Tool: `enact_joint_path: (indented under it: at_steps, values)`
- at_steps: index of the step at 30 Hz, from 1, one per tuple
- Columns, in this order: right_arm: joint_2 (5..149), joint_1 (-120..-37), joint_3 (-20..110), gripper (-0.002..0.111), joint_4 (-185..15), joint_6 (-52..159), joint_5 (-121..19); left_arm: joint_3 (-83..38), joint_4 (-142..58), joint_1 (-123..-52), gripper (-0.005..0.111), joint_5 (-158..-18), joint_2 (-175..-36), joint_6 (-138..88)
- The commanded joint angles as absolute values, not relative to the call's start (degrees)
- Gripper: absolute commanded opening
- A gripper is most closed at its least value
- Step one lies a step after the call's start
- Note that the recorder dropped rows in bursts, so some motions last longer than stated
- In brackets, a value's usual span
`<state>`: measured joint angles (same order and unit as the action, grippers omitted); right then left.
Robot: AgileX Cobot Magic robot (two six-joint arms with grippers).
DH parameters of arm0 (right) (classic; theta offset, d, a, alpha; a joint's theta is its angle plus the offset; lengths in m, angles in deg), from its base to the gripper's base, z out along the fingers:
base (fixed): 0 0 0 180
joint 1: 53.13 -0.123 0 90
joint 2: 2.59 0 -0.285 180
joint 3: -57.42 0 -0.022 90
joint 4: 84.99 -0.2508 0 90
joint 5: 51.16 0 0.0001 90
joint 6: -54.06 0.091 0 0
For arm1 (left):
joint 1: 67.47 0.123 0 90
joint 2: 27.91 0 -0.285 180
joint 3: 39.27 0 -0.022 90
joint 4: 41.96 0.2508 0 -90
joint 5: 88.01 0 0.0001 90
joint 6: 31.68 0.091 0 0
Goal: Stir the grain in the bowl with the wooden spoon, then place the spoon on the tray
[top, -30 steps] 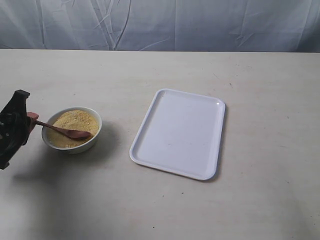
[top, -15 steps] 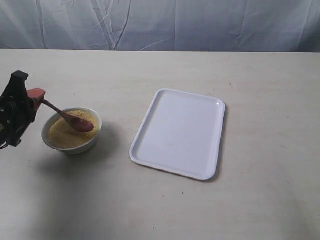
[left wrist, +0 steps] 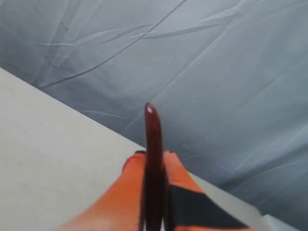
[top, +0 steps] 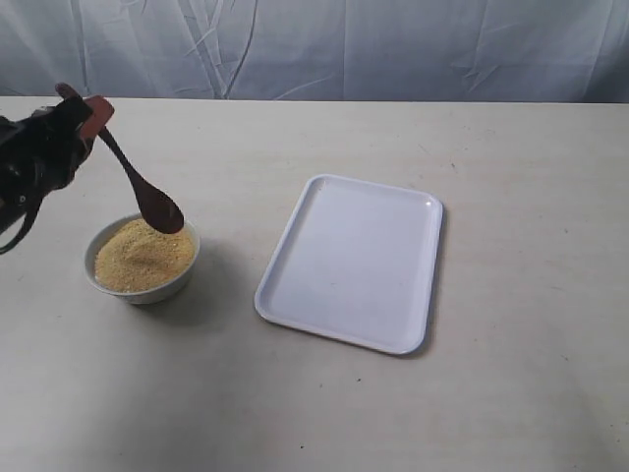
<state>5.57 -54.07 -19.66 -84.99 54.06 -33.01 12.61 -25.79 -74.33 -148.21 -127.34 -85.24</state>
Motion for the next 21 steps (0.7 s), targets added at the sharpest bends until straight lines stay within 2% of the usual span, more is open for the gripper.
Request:
enact_joint_path:
  at_steps: [1,8,21]
  values:
    - [5.2,-53.8,-19.8,0.000,-84.7,54.1,-33.7,10.5,-24.8,-74.4,0.000,-133.5,-119.3,-71.3]
    - [5.2,-53.8,-19.8,0.000,-84.7,54.1,-33.7,10.3,-24.5,-74.4,0.000,-126.0,-115.5,-55.7]
    - [5.2,-53.8,-19.8,0.000,-84.7,54.1,-33.7,11.3,-23.9,-74.4,0.000,-134.8,-128.5,-62.5]
